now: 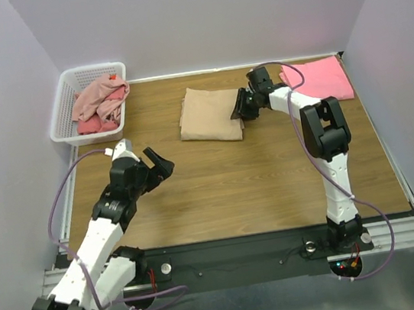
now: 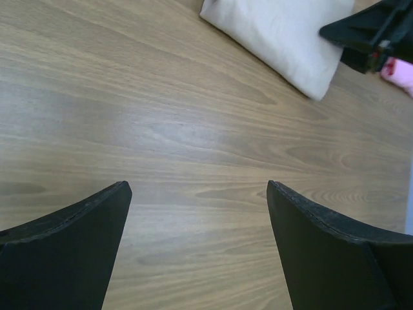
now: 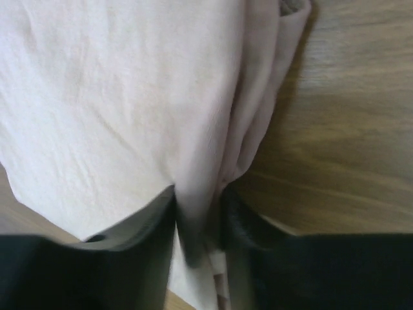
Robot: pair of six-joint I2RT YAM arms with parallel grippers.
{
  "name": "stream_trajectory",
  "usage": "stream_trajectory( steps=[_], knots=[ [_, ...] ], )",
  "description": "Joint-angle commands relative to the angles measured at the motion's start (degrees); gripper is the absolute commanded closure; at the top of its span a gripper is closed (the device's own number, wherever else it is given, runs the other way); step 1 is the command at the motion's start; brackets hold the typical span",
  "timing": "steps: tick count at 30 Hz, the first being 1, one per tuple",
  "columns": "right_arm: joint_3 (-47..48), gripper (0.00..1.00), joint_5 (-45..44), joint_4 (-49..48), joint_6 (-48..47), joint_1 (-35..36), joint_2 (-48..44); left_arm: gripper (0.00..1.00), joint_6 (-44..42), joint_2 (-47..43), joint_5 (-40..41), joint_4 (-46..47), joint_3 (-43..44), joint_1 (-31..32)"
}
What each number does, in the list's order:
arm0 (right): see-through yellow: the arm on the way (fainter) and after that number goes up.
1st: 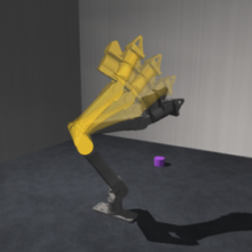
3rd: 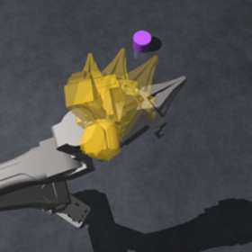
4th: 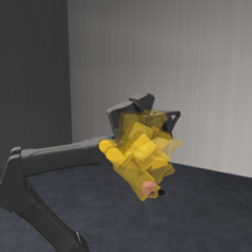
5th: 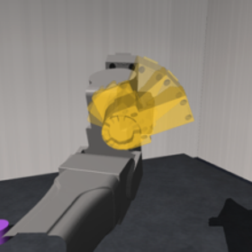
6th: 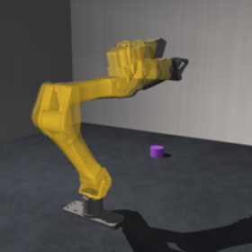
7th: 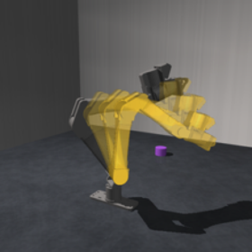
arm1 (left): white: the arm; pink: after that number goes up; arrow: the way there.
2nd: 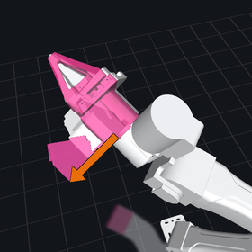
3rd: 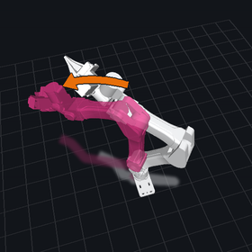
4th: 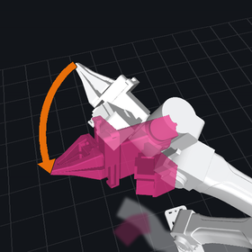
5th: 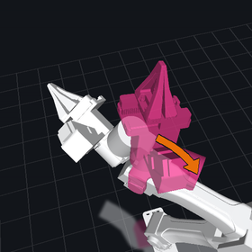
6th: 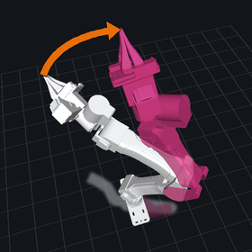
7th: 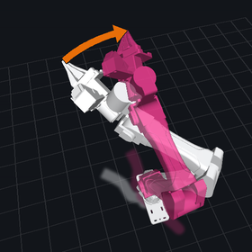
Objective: Fold and stack the t-shirts
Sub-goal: Neatly place the folded tshirt to the corner
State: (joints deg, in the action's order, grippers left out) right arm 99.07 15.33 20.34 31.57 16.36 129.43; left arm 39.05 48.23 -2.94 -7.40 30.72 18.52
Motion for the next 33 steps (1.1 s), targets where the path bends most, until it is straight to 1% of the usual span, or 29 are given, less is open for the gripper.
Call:
stream_trajectory(
  steps=[1,2,4,5,6,8,10,11,14,15,19,25,28,33],
  knots=[
    [1.1,0.68,-2.5,1.0,1.8,1.4,4.5,0.02,2.5,-7.1,2.0,-5.8,0.1,-0.1],
    [1.5,0.77,-2.5,1.1,1.9,1.5,4.7,0.02,2.8,-9.4,2.5,-6.3,0.2,-0.1],
    [1.7,0.9,-2.4,1.0,1.7,1.4,4.4,0.02,3.0,-11.1,2.5,-7.3,0.8,-0.1],
    [2.4,0.98,-2.7,1.1,1.3,1.4,3.8,0.02,3.2,-12.2,4.3,-8.3,1.2,-0.1],
    [2.6,0.99,-3.6,1.2,-0.2,1.4,3.4,0.02,3.2,-12.5,4.6,-8.9,1.5,-0.1],
    [3.6,1.0,-6.4,1.3,-2.6,1.4,2.1,0.02,3.2,-12.9,5.7,-10.9,2.7,-0.1],
    [4.0,1.0,-8.6,1.5,-8.5,1.4,-0.7,0.02,3.1,-13.0,5.8,-12.1,3.3,-0.1],
    [4.2,0.99,-11.2,1.5,-13.0,1.3,-1.7,0.02,3.1,-13.0,5.9,-12.4,3.4,-0.1],
    [4.3,1.0,-15.0,2.3,-20.6,1.3,-5.7,0.02,3.5,-13.2,6.1,-12.6,3.2,-0.1],
    [4.5,1.0,-19.1,3.4,-24.6,1.3,-6.5,0.02,3.5,-13.2,6.2,-12.6,3.1,-0.1],
    [5.8,1.0,-25.6,5.8,-30.5,0.0,-10.3,0.01,3.2,-12.4,7.0,-12.3,3.7,-0.1],
    [8.4,0.99,-30.7,6.4,-37.9,-4.0,-11.8,0.01,1.8,-10.3,9.0,-12.5,5.8,-0.1],
    [10.4,1.0,-31.9,6.6,-43.3,-6.9,-11.3,0.01,1.2,-9.6,10.3,-11.9,6.9,-0.1],
    [13.8,1.0,-36.1,6.7,-52.8,-9.0,-10.2,0.01,0.5,-7.7,11.8,-11.1,7.9,-0.1]
  ],
)
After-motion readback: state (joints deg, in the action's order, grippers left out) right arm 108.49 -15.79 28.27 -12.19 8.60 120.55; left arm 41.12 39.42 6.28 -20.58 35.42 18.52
